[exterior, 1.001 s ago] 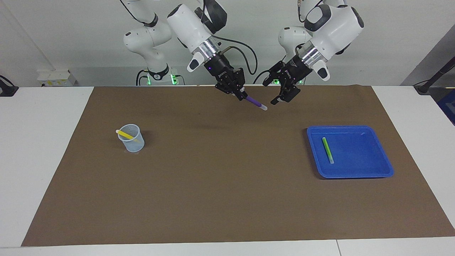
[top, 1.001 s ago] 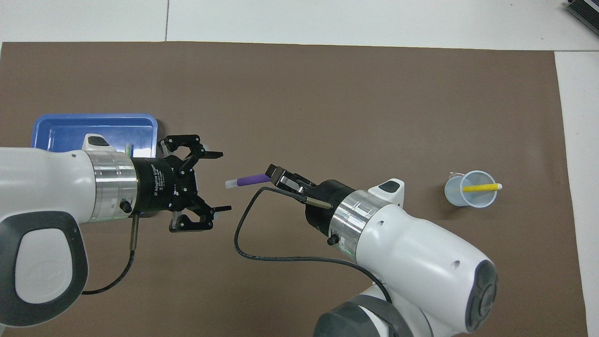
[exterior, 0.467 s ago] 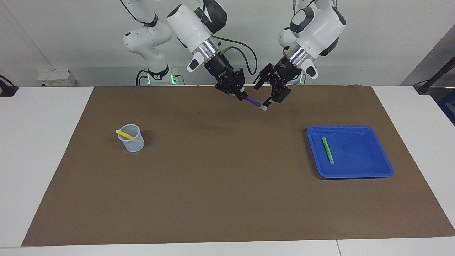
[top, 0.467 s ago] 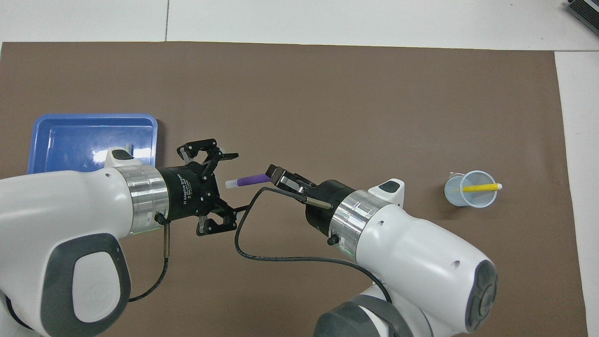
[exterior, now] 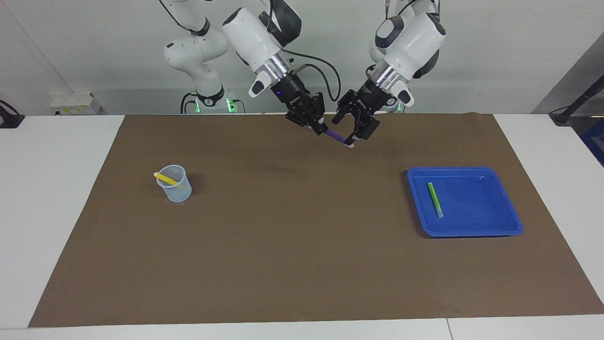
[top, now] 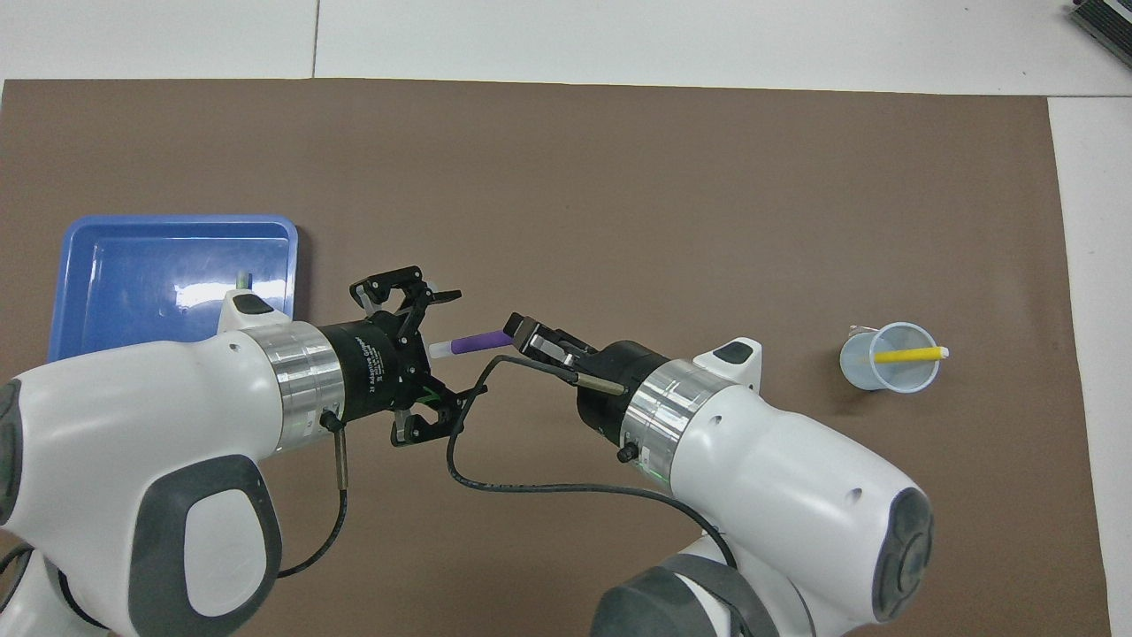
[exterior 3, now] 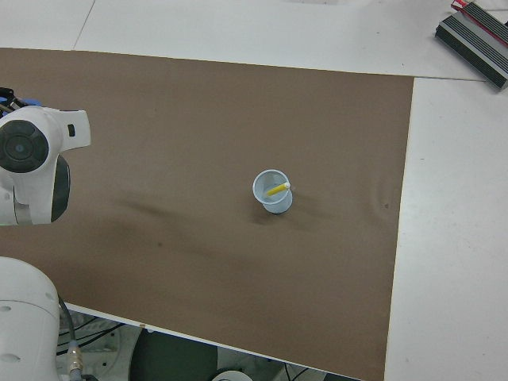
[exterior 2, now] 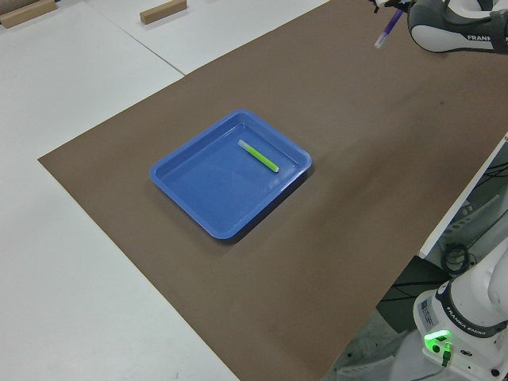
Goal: Right arm passes pens to left for tray arrangement
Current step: 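Close the left gripper around the purple pen held by the right gripper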
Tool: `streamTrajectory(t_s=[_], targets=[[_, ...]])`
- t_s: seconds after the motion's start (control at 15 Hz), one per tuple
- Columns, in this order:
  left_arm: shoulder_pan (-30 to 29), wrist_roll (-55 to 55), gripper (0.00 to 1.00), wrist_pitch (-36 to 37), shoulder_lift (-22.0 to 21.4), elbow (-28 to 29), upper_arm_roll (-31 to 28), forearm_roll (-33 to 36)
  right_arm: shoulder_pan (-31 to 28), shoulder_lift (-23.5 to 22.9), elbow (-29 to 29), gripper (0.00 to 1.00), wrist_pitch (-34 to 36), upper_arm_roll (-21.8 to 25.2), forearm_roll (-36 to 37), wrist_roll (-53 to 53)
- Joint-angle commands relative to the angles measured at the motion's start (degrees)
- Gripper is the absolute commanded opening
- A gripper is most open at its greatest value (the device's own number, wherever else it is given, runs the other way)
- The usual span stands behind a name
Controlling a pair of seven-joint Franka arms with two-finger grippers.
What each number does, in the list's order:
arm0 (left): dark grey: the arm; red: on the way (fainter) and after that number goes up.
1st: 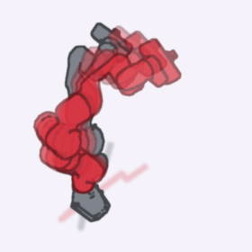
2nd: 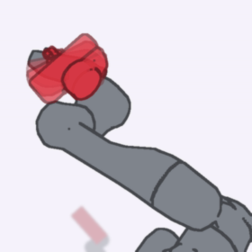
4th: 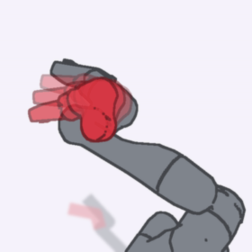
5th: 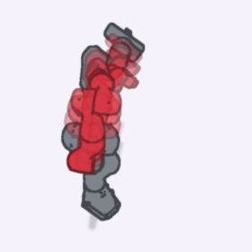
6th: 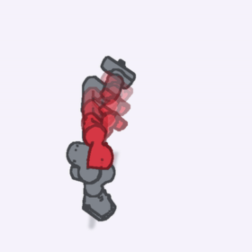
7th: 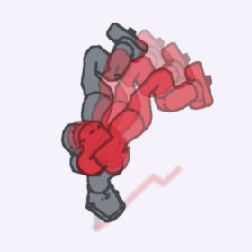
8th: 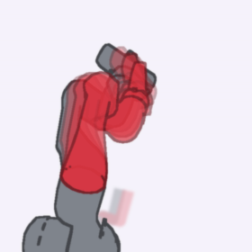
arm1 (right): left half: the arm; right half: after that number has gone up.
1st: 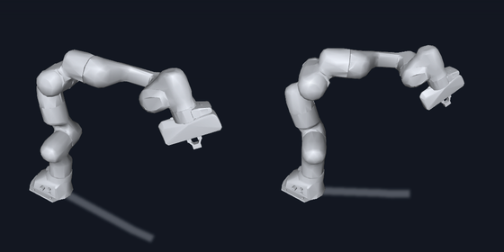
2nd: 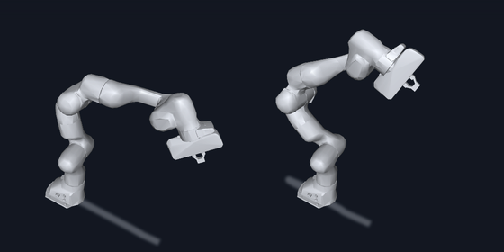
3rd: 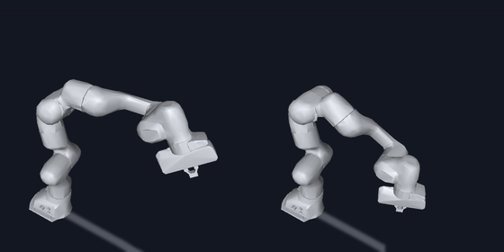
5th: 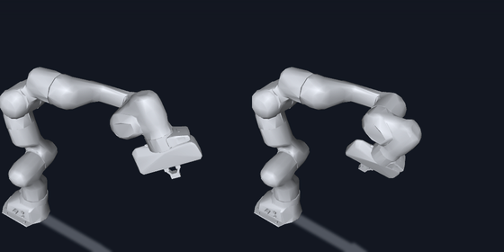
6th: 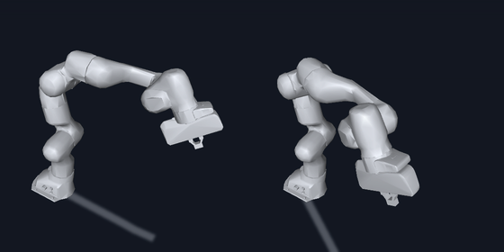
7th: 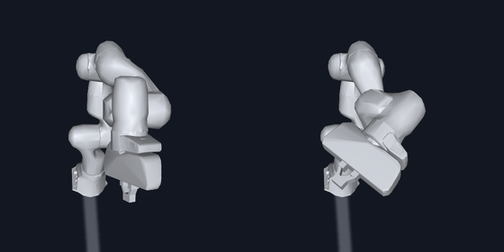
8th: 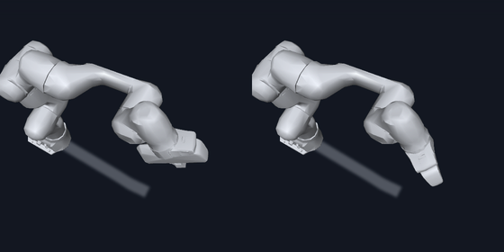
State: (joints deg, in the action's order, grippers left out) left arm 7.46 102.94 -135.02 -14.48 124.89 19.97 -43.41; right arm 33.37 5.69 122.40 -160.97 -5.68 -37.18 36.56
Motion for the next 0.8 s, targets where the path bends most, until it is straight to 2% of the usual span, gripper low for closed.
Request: streamTrajectory(t_s=[0.0, 0.6, 0.73], targets=[[1.8, 1.6, 1.0, -3.1, -1.1, 1.9, -0.2, 0.8, 0.0, -0.2, 0.2, 0.0, -1.3, -0.1, -1.7, -2.2], [2.9, 1.7, 1.0, -6.4, 0.0, 2.5, -0.2, 0.8, 0.0, -0.2, 0.1, 0.0, -1.3, 0.0, -3.3, -2.4], [4.1, 1.8, 1.0, -8.9, 1.6, 2.4, -0.2, 0.8, 0.0, -0.2, 0.1, 0.0, -1.3, 0.0, -3.3, -2.4]])
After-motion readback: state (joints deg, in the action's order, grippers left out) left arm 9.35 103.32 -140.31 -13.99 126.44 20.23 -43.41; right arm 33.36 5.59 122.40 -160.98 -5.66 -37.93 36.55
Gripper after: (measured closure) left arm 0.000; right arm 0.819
